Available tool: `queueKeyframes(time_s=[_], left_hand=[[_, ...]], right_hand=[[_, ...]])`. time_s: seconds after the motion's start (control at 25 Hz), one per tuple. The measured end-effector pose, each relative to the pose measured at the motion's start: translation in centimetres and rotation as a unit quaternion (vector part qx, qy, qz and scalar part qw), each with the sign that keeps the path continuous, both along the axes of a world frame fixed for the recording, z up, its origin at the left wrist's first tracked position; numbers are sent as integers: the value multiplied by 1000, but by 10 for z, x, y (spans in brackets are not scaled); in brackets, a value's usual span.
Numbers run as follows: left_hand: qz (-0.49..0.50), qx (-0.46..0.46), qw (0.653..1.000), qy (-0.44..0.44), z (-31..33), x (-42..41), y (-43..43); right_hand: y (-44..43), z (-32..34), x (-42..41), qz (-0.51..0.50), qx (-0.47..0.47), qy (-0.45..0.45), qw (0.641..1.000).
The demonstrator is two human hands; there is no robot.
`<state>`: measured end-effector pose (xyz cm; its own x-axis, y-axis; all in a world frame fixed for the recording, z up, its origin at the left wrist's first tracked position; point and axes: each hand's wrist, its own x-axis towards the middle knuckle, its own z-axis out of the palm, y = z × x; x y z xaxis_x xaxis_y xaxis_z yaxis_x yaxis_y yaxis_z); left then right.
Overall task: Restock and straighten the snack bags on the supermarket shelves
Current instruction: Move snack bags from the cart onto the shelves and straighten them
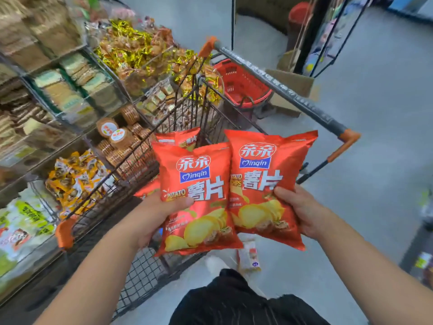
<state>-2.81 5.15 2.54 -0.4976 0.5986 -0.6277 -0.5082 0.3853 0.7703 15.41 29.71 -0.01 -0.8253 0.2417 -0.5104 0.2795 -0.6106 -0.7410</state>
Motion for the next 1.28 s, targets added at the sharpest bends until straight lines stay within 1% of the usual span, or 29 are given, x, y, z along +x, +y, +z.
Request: queueKeyframes(time_s=[0.12,0.28,0.48,0.6,0.72,0.8,0.92,1.08,1.16,1.28], left_hand=[[-23,-2,999,23,5,35,22],[-81,-5,996,44,15,94,64],[-158,23,985,69,23,186,130],[-215,42,973,75,24,233,171],[-291,49,951,93,32,276,224],[-340,70,933,92,42,301,264],[-390,82,913,82,58,336,320],[-448,108,887,39,72,378,399],[-479,123,869,24,79,401,443],[-533,151,833,-3,89,430,509]], right_hand=[[9,7,57,-23,25,3,999],[19,10,140,-82,9,-10,997],[45,12,248,-193,6,-18,981],[50,19,297,-244,44,-11,969],[62,20,344,-351,129,-48,926],[75,23,372,-425,154,-56,890],[100,35,409,-515,160,-48,841],[141,57,457,-599,152,-41,785],[165,70,476,-638,158,-42,753],[198,90,497,-686,174,-59,704]])
